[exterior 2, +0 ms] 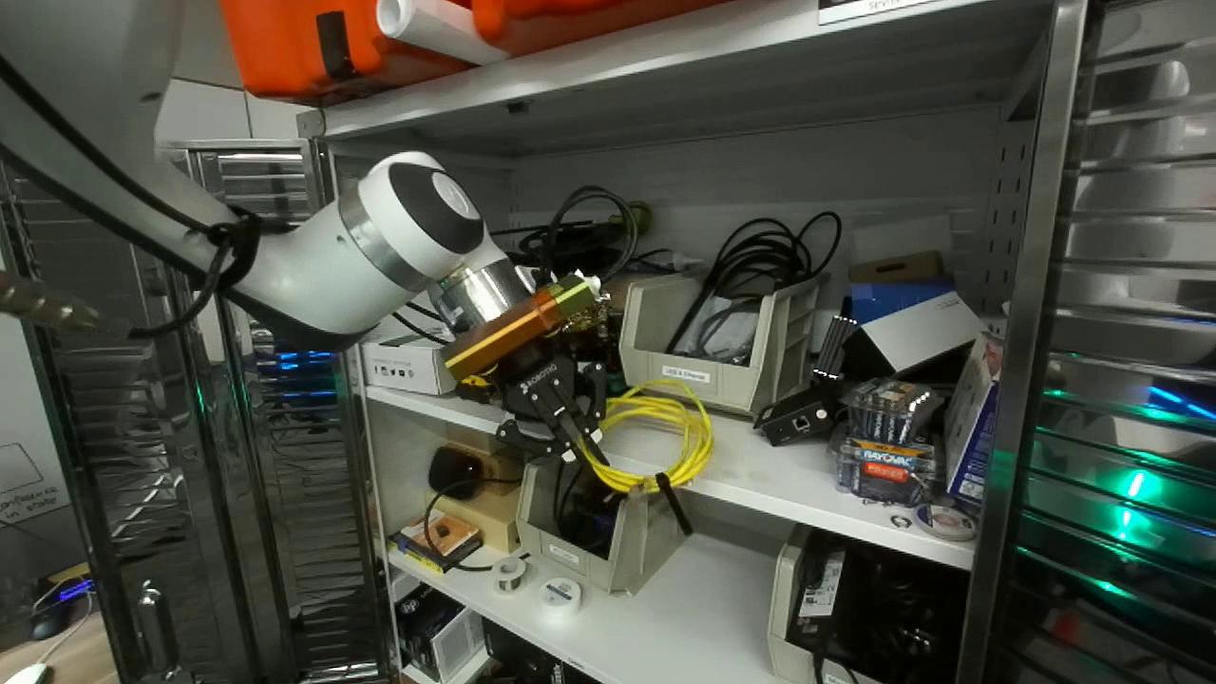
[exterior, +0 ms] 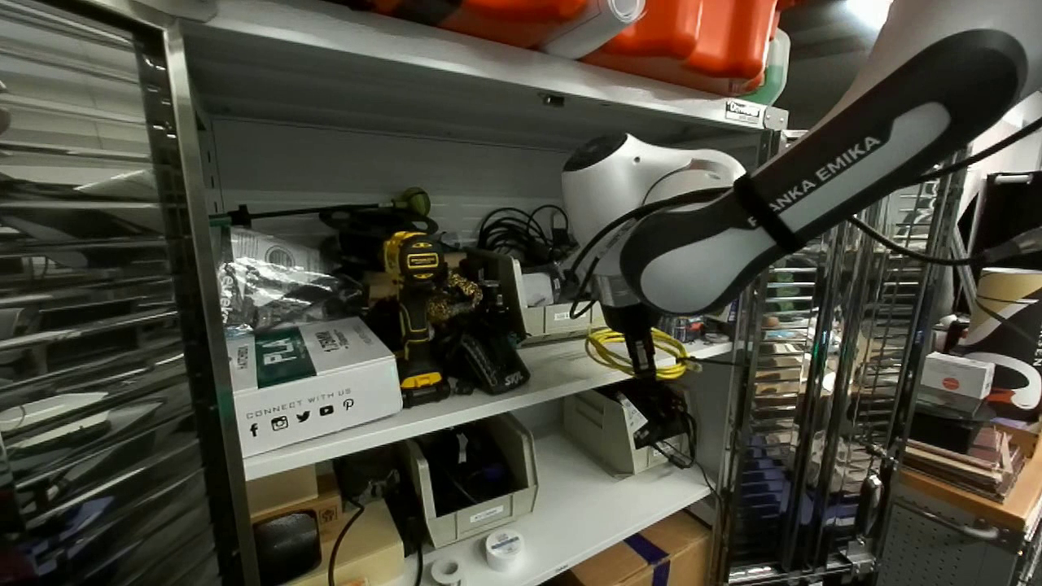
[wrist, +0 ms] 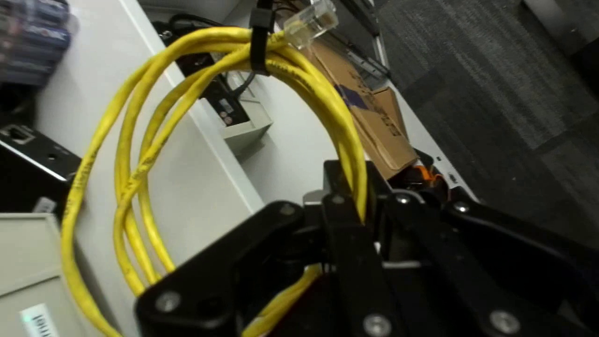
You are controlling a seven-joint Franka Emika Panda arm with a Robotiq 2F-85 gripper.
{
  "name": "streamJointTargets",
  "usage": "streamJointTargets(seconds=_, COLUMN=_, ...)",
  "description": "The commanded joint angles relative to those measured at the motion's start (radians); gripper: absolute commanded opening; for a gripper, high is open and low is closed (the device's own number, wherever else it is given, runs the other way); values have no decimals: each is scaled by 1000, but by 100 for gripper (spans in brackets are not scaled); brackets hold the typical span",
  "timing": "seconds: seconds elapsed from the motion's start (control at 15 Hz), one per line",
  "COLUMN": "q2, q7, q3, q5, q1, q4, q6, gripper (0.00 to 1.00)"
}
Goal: Put the yellow cable in the gray box
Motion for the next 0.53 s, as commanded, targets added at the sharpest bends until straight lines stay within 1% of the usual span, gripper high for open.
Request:
streamJointTargets(seconds=0.0, q2=-32, q7=180, q3=-3, q5=-132, q1=-1, q4=6, q6=47, gripper=12)
streamJointTargets(seconds=0.2, q2=1, q7=332, q3=-3, q5=-253, q1=0, q4=68, q6=60, gripper=11)
streamJointTargets(seconds=0.33, q2=32, q7=402, q3=0, q5=-320, q1=4, q4=126, q6=52, gripper=10)
streamJointTargets(seconds=0.47, q2=63, q7=467, q3=3, q5=-364, q1=9, q4=193, q6=52, gripper=10)
